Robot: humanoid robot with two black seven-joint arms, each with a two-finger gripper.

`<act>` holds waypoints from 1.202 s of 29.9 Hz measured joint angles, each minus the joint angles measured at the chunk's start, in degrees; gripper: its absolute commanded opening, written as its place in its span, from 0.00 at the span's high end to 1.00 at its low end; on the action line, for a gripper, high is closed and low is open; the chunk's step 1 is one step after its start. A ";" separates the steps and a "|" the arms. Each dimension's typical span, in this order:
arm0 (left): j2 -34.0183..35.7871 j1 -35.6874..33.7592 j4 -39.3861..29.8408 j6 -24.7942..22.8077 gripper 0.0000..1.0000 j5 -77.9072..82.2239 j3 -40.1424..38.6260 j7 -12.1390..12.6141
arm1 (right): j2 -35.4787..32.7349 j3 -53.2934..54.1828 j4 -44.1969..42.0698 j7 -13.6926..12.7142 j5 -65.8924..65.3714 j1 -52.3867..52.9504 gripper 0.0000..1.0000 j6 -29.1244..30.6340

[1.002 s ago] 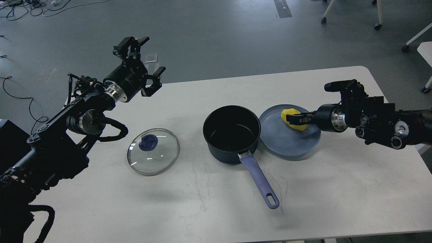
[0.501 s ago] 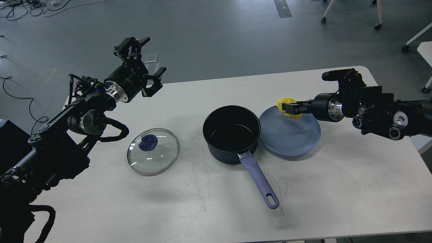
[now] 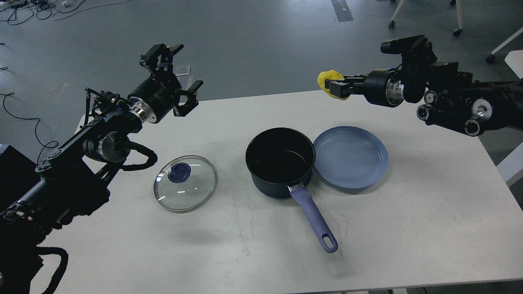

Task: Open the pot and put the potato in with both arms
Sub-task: 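Move the potato over the saucepan and release it inside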

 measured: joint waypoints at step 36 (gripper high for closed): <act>0.54 0.28 -0.07 -0.15 0.01 0.00 0.06 -0.02 | 10.63 -6.63 7.81 1.38 7.27 -0.66 0.00 4.29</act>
